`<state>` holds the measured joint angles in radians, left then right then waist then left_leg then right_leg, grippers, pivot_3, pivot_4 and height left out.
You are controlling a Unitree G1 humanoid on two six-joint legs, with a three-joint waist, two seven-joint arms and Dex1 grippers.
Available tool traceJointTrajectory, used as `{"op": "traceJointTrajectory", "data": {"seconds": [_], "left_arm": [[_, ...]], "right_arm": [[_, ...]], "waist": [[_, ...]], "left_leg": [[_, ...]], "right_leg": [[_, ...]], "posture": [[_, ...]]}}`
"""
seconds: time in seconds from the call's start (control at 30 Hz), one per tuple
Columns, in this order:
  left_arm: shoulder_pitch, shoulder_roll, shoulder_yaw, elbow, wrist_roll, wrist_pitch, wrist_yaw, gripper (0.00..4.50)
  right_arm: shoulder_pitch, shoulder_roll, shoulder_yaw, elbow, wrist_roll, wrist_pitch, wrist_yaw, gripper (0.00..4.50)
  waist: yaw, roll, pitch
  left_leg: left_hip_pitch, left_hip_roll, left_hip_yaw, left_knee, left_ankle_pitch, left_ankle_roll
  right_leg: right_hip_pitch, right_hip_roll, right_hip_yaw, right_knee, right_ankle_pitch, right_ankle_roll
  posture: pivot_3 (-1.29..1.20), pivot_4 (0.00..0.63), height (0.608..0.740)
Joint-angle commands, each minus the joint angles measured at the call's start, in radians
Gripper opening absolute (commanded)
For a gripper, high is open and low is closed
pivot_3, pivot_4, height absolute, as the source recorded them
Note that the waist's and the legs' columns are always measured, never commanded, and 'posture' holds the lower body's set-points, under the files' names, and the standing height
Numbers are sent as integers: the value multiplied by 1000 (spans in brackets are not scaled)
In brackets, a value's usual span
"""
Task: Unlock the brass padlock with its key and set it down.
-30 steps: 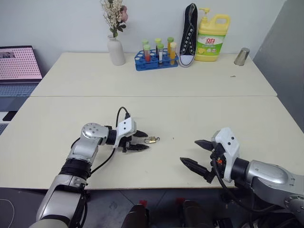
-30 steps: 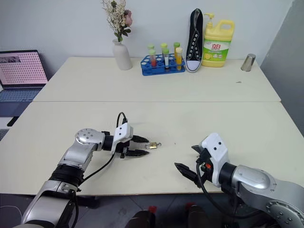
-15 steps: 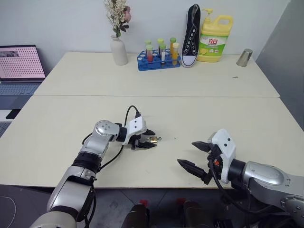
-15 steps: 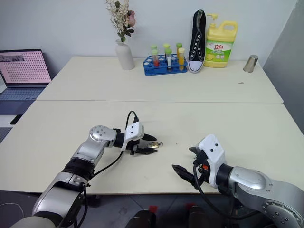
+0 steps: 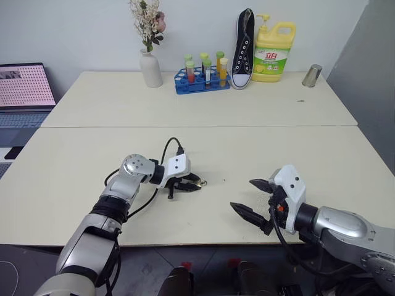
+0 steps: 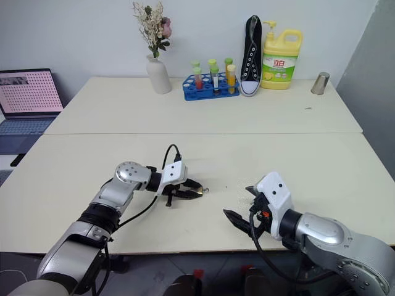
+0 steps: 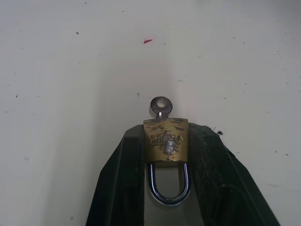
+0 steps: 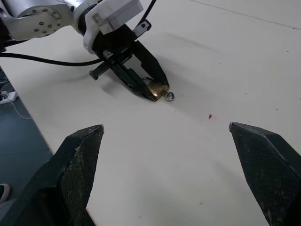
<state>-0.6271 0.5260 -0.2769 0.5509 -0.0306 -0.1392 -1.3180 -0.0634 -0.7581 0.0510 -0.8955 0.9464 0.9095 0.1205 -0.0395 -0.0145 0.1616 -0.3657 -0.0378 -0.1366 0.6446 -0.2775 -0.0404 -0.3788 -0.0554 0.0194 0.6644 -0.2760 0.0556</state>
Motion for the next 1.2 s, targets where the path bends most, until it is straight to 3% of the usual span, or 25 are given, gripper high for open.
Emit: {"op": "traceJointTrajectory", "data": {"seconds": [0.03,0.1,0.2,0.37,0.63,0.87,0.97,1.2], "left_arm": [[72,-6,63,-137,-62,-201,34,966],[86,-27,96,-184,-58,-359,110,966],[86,3,87,-176,81,-819,215,966],[74,29,79,-104,152,-1095,334,966],[103,40,83,-118,247,-1149,501,966],[109,59,72,-132,309,-1133,598,966],[110,67,64,-135,330,-1129,630,966],[101,71,39,-146,355,-1109,682,966]], "right_arm": [[-13,25,0,-19,-74,-85,59,4500],[-6,28,6,-12,-116,-118,97,4500],[4,30,15,16,-137,-147,173,4500],[-43,87,7,104,-72,-132,244,4500],[-159,150,70,259,-60,-76,372,4500],[-209,196,85,317,-75,-53,399,4500],[-223,206,83,327,-72,-39,405,3901],[-236,234,93,330,-83,-19,400,1491]], "waist": [[0,0,0],[9,-1,1],[21,-3,1],[22,-2,1],[11,-2,2],[11,-2,2],[11,-2,2],[11,-2,2]], "left_leg": [[0,0,0,0,0,0],[-2,0,-1,0,0,0],[-5,0,-2,1,0,-1],[-4,-2,0,1,0,-1],[-4,-2,0,0,0,0],[-3,-2,0,0,0,0],[-3,-2,-1,0,0,0],[-4,-2,-1,0,0,0]], "right_leg": [[-1,0,0,0,0,0],[-1,-1,0,-1,0,0],[-2,-2,-1,-2,0,0],[-2,-4,0,-2,0,0],[-2,-2,-1,-1,0,0],[-2,-2,-1,-1,0,0],[-2,-2,-2,-1,0,0],[-2,-2,-2,-1,0,0]], "posture": [[0,150,740],[0,150,740],[0,150,740],[0,150,740],[0,150,740],[0,150,740],[0,150,740],[0,150,740]]}}
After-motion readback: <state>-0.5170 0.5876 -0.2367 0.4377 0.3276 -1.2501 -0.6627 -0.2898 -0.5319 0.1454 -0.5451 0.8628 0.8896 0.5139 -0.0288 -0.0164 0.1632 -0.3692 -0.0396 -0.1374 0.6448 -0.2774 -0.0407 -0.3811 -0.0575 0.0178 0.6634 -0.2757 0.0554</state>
